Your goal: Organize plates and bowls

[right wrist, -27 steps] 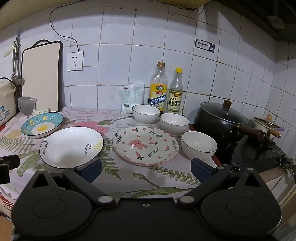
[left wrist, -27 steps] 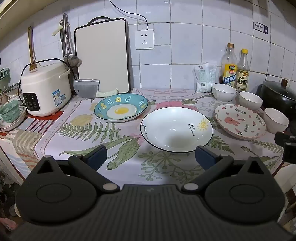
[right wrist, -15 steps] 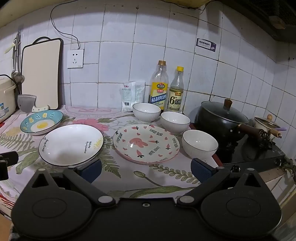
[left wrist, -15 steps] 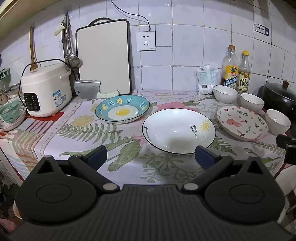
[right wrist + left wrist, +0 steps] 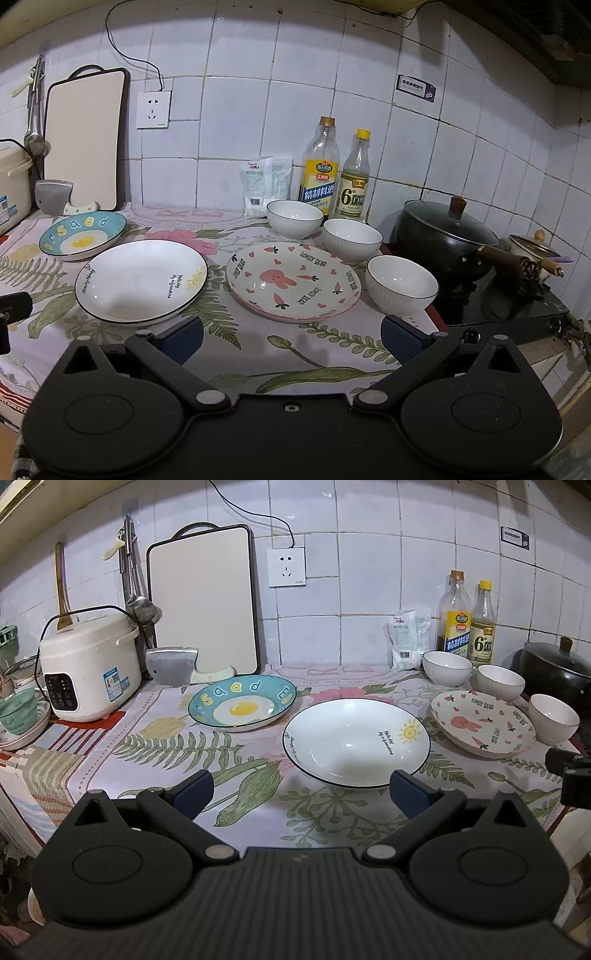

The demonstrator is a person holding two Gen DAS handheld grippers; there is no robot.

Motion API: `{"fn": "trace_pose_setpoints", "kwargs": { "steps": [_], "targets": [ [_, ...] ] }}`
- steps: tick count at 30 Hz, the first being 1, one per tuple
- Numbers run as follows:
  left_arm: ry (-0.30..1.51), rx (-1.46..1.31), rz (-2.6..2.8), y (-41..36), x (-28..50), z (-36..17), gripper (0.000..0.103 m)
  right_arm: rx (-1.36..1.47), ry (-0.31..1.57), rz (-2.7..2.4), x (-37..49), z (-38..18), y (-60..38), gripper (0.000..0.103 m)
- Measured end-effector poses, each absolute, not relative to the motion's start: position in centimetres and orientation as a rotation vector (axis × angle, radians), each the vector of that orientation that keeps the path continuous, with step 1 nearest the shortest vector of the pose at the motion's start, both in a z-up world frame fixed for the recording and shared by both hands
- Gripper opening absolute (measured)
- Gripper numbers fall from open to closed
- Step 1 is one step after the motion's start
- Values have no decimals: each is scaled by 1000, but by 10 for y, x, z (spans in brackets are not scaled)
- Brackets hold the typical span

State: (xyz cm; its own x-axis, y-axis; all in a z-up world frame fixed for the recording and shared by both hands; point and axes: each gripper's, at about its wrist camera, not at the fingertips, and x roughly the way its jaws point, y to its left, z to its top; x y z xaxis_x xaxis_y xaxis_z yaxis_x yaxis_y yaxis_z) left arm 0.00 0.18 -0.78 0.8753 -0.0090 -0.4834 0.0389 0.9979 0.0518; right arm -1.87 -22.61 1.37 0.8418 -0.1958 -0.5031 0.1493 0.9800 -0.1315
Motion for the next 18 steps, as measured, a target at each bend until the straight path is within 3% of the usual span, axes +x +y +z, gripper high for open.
{"fn": "trace_pose_setpoints", "kwargs": {
  "steps": [18],
  "targets": [
    [490, 55, -22, 4, -4, -8, 103, -90, 517, -205, -25, 15, -231, 103]
  ]
}}
